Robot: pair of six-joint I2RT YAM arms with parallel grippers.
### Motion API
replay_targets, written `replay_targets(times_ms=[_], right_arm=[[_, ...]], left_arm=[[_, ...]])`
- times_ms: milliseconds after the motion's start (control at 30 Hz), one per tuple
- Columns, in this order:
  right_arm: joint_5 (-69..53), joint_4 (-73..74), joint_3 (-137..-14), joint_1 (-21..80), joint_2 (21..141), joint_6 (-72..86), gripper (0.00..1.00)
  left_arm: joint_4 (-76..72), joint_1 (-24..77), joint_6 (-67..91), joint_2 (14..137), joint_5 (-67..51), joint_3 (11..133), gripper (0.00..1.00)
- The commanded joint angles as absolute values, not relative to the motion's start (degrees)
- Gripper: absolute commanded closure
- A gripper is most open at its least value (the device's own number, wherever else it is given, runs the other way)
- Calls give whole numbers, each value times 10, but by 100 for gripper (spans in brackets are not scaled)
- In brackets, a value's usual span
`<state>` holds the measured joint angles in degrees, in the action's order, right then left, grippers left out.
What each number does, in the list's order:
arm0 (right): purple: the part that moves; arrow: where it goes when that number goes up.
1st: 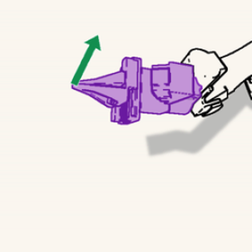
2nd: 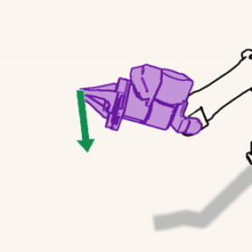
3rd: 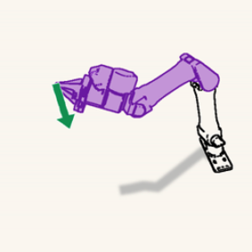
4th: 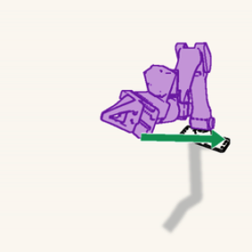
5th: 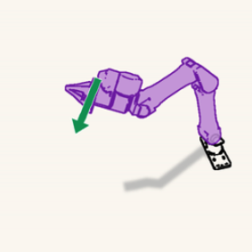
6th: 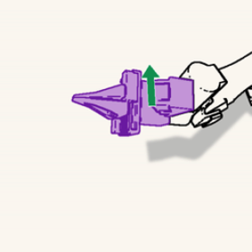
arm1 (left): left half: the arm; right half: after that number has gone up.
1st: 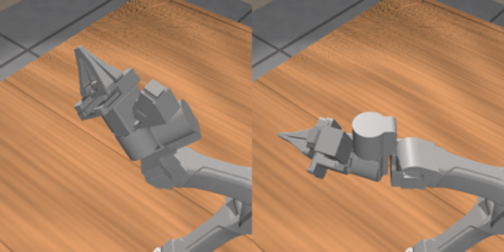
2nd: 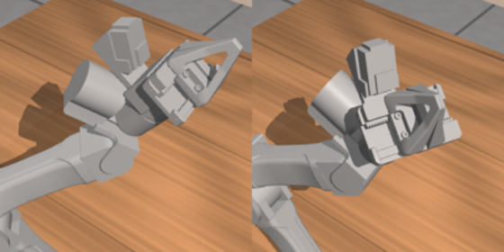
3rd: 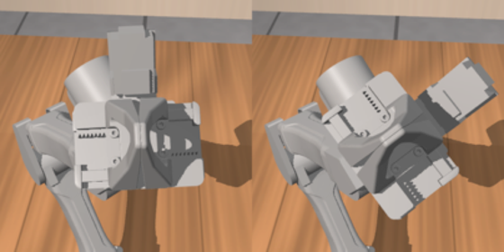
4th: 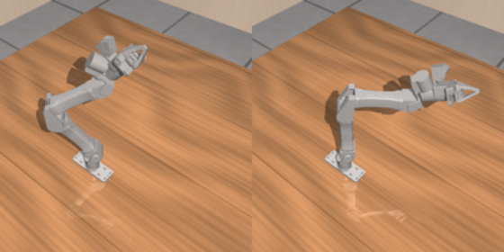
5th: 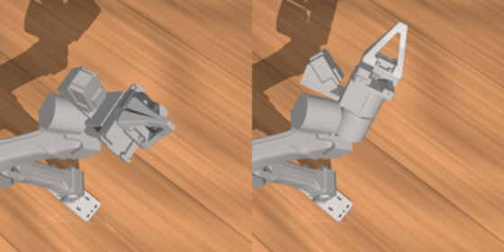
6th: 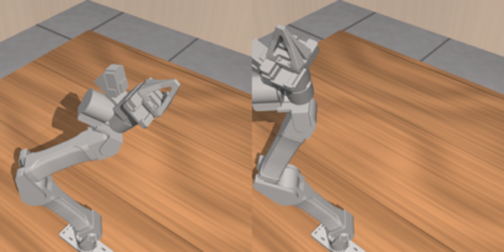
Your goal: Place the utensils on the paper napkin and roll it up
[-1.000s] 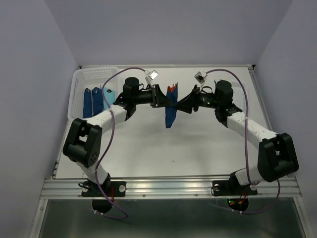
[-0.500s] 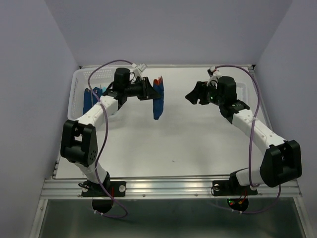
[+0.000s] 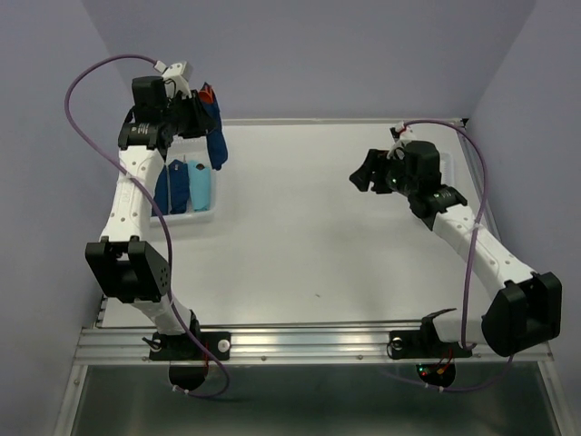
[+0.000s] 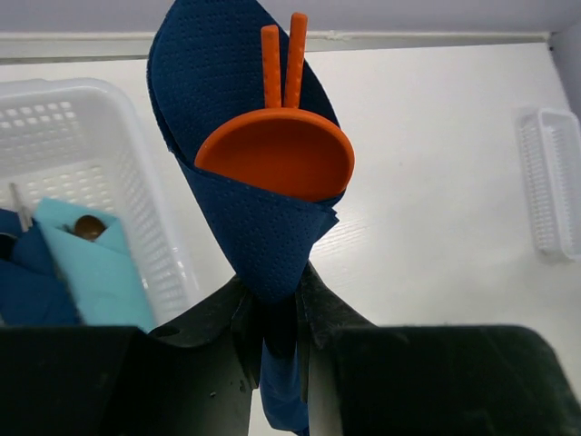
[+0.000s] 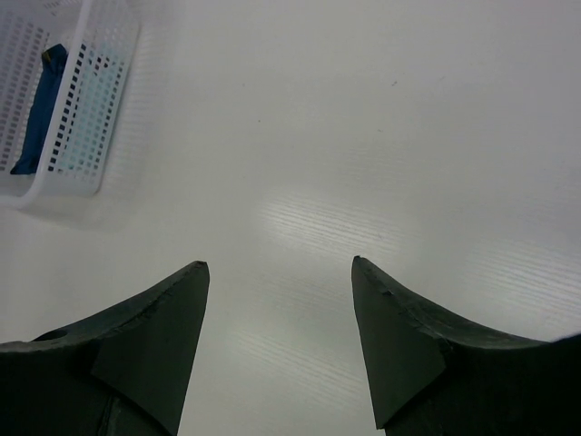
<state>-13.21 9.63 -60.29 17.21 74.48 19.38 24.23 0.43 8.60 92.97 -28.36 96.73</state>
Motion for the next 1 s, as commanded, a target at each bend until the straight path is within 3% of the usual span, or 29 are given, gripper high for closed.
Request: replay_targets(times_ms=[0, 233, 400, 667, 967], right_arm=[[-127, 108, -600, 167, 719, 201, 30], [-132, 120, -583, 167, 722, 204, 30], [-143, 124, -581, 167, 734, 206, 29], [-140, 129, -575, 167, 749, 203, 29], [-142, 134, -579, 167, 773, 201, 29]], left_arm=[[320, 4, 3, 954, -214, 1044, 100], [331, -14, -92, 954, -151, 1044, 100], [275, -32, -146, 912, -143, 981, 100], [424, -105, -139, 1076, -236, 1130, 100], [357, -113, -99, 1124, -329, 1064, 100]])
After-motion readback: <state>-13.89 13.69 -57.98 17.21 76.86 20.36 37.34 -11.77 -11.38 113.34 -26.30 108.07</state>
